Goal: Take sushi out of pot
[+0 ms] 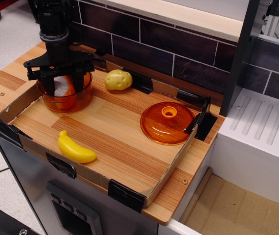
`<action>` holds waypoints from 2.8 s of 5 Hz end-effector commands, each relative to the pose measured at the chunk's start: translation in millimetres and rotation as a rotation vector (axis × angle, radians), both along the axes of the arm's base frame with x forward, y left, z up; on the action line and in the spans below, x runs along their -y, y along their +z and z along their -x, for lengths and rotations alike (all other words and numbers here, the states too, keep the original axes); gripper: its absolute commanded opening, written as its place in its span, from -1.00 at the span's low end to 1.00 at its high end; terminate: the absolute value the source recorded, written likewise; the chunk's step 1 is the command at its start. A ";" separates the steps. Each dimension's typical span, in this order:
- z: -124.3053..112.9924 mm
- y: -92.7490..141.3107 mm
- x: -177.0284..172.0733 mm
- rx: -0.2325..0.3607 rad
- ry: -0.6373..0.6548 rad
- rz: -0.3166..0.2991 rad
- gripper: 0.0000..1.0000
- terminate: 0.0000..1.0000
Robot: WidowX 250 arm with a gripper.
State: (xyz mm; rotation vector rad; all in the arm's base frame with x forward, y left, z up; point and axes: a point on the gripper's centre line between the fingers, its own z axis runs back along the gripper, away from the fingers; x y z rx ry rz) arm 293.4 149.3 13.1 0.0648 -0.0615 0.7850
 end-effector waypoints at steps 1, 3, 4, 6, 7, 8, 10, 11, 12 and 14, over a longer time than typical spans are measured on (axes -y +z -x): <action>7.6 73.9 4.6 0.118 -0.016 0.033 -1.00 -1.00; 23.5 102.7 62.1 0.117 -0.197 0.094 -1.00 -1.00; 33.3 76.8 97.3 0.029 -0.320 0.096 -1.00 -1.00; 36.3 30.5 137.1 0.002 -0.450 0.074 -1.00 -1.00; 36.3 8.3 150.5 -0.014 -0.510 0.090 -1.00 -1.00; 38.8 -1.7 156.0 -0.011 -0.561 0.095 -1.00 -1.00; 40.9 12.8 149.2 0.019 -0.582 0.121 1.00 -1.00; 40.1 38.7 139.3 0.053 -0.508 0.143 1.00 -1.00; 36.1 79.8 123.4 0.140 -0.451 0.234 1.00 -1.00; 23.2 110.5 95.8 0.168 -0.381 0.257 1.00 -1.00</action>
